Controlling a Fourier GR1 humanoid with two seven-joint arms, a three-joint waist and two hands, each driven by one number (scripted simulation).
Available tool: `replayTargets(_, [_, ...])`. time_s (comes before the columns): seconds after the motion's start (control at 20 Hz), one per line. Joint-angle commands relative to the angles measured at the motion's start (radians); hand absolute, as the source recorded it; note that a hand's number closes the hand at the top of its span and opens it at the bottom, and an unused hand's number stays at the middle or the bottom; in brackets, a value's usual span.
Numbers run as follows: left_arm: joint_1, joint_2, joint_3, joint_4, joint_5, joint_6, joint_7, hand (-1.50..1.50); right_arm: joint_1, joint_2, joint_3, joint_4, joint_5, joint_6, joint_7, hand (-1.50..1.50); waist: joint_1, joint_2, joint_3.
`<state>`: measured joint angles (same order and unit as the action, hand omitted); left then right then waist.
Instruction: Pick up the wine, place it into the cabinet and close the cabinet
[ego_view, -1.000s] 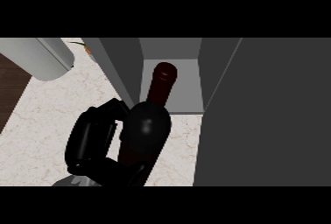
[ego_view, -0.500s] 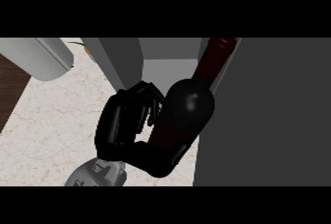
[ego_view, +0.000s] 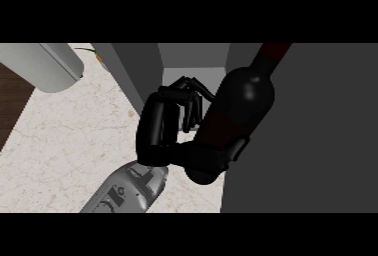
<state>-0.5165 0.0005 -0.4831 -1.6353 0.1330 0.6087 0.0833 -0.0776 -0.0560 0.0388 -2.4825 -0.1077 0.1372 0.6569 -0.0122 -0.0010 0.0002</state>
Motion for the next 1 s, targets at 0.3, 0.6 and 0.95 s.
replayTargets(0.3, [-0.004,0.008,0.044,0.058,0.031,-0.009,-0.037,1.5,0.042,-0.016,-0.032,-0.148,-0.102,0.01,0.06,-1.5,0.007,-0.001,0.0])
replayTargets(0.6, [-0.035,0.0,-0.009,0.18,0.184,0.071,-0.189,1.5,0.003,-0.007,-0.018,-0.109,-0.092,-0.004,0.066,-1.5,-0.001,0.001,-0.001])
replayTargets(0.95, [-0.042,0.0,-0.011,0.333,0.195,0.058,-0.315,1.5,0.066,-0.011,-0.027,-0.122,-0.095,0.039,0.016,-1.5,-0.005,0.001,0.0])
